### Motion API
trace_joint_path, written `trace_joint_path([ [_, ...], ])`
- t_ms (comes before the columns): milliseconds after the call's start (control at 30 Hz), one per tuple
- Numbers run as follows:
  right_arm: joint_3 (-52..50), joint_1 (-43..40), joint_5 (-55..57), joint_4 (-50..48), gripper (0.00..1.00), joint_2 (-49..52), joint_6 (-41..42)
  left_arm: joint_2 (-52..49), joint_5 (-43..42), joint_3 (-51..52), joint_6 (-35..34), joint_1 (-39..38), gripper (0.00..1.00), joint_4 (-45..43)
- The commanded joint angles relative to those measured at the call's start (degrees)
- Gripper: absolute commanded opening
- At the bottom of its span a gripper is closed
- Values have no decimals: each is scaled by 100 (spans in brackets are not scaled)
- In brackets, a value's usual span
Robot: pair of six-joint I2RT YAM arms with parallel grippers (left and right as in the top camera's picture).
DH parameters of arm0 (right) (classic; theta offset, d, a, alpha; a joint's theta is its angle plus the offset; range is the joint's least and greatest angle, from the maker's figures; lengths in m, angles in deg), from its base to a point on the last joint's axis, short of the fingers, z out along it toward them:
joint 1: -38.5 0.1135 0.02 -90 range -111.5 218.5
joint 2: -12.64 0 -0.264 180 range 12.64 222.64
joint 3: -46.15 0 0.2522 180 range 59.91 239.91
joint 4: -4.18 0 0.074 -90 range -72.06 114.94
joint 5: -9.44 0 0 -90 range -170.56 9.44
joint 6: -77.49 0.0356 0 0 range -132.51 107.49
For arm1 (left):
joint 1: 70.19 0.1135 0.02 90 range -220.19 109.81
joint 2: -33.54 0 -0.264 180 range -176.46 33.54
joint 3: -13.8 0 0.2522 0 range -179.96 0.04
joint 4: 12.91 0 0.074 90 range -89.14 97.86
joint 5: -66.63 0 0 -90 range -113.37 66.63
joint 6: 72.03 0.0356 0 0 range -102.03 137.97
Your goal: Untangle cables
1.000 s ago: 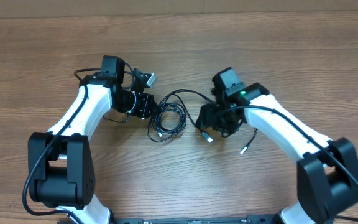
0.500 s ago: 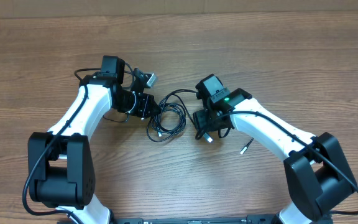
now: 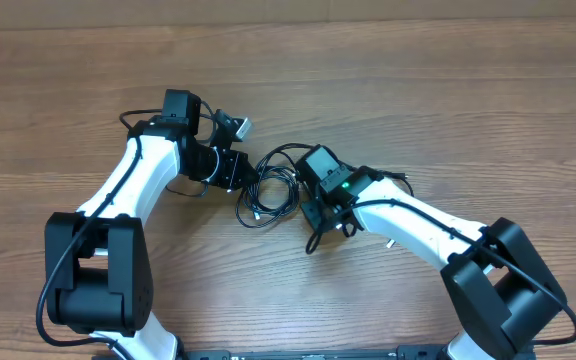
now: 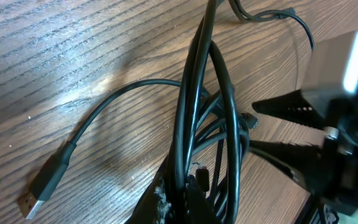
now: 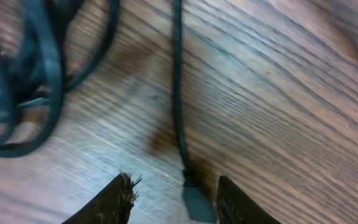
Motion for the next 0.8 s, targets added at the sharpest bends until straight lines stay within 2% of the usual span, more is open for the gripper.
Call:
trace_joint_path([
  [0, -291, -13, 260, -254, 42, 11, -109, 2, -52, 20, 114, -13, 4, -2],
  [167, -684, -15, 649, -798, 41, 11, -107, 2, -52, 20, 114, -13, 4, -4],
  [300, -879, -17, 852, -1154, 31, 11, -103, 2, -52, 20, 114, -13, 4, -4],
  [600, -890, -17, 852, -1252, 30, 11, -107, 2, -50, 20, 114, -13, 4, -28],
  [667, -890, -17, 850, -1228, 23, 11, -105, 2, -50, 20, 114, -13, 4, -26],
  [700, -890, -17, 844, -1226, 4, 11, -98, 2, -50, 20, 114, -13, 4, -26],
  [767, -850, -17, 754, -1193, 4, -17, 7, 2, -50, 20, 114, -13, 5, -28],
])
